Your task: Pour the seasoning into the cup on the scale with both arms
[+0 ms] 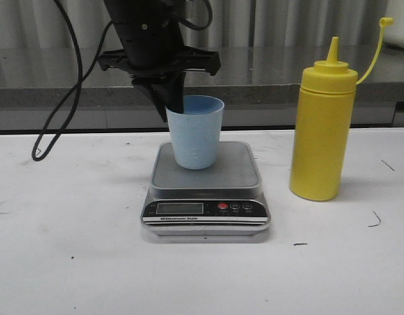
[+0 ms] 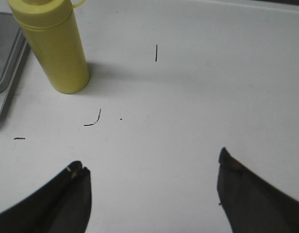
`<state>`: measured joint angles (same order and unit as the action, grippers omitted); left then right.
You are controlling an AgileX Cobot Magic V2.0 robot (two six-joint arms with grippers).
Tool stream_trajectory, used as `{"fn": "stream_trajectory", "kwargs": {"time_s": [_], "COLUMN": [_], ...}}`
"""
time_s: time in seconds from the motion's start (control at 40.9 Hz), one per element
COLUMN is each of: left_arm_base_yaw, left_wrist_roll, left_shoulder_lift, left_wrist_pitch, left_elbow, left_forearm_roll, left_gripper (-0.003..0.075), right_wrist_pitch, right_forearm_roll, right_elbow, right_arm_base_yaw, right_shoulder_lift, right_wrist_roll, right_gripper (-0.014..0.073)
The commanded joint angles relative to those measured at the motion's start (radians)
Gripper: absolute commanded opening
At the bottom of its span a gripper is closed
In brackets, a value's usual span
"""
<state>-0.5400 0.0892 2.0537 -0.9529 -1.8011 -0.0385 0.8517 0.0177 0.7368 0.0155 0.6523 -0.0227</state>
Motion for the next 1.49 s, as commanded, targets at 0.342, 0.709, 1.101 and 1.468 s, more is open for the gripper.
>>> {"fn": "stream_trajectory", "kwargs": {"time_s": [0.342, 0.709, 1.101, 1.468], "left_arm_base_yaw": [-0.006, -0.004, 0.011, 0.104], "left_wrist_roll": [0.006, -0.03, -0.024, 0.005], "left_shoulder_lift": [-0.054, -0.249, -0.736, -1.089], "left_wrist_pitch": [0.021, -0.007, 0.165, 0.18], "left_elbow": [-0.033, -0.019, 0.399, 0.731], "left_forearm_roll": [-0.013, 0.038, 0.071, 0.061], "left_gripper": [0.0262, 0.0356, 0.0357, 0.0356], "right_wrist_pitch": [-0.061, -0.061, -0.061, -0.061], "right_forearm_roll": [0.002, 0.002, 0.002, 0.002], "right_elbow": [0.025, 0.025, 0.025, 0.025], "right_arm_base_yaw": [-0.003, -0.003, -0.003, -0.003], "right_shoulder_lift": [0.006, 0.006, 0.006, 0.006], "right_wrist_roll": [-0.007, -0.007, -0.007, -0.007], "right_gripper": [0.056, 0.056, 0.056, 0.056]}}
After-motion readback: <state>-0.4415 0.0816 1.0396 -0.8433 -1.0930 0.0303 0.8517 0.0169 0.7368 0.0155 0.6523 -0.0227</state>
